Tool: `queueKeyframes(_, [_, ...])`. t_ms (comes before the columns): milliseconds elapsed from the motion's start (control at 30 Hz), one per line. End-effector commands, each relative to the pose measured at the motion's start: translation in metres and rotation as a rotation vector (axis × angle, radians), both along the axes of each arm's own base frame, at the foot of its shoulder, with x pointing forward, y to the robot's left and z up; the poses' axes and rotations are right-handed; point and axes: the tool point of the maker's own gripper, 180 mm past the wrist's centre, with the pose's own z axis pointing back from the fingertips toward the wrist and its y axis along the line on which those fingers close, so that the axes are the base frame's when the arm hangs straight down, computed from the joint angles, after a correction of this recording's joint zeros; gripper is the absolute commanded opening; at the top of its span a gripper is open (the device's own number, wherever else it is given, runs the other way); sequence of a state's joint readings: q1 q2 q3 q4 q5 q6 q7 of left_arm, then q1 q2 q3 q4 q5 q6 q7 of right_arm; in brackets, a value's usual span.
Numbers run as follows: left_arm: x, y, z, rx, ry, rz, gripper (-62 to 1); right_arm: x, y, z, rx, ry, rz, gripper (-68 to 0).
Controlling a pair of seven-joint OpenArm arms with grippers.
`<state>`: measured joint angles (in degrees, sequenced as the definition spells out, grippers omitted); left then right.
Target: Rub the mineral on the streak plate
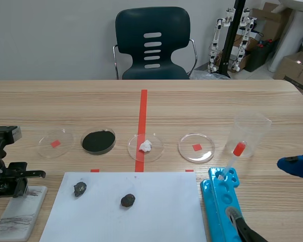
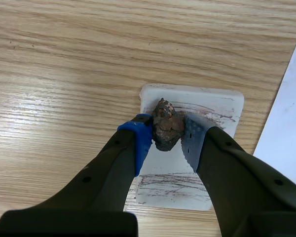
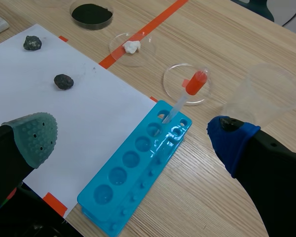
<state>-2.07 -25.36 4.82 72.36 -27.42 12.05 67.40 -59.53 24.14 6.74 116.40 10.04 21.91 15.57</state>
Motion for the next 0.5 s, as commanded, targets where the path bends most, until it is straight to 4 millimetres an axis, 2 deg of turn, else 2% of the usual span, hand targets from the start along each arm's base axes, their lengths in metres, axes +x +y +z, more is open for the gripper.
queueKeyframes(0, [-0.006, 0.013, -0.002, 0.033, 0.022, 0.019, -53.9, 0.005, 0.000, 0.006, 0.013, -0.026, -0.004, -2.9])
queueKeyframes(67, [-0.006, 0.007, -0.002, -0.001, 0.019, 0.022, -53.9, 0.005, 0.000, 0.006, 0.013, -0.026, -0.004, -2.9])
queueKeyframes(300, [-0.002, -0.036, 0.000, -0.230, -0.003, -0.048, -53.9, 0.005, 0.000, 0.006, 0.013, -0.026, -0.004, -2.9])
queueKeyframes(467, [-0.001, -0.038, 0.000, -0.243, -0.008, -0.050, -53.9, 0.005, 0.000, 0.006, 0.013, -0.026, -0.004, -2.9])
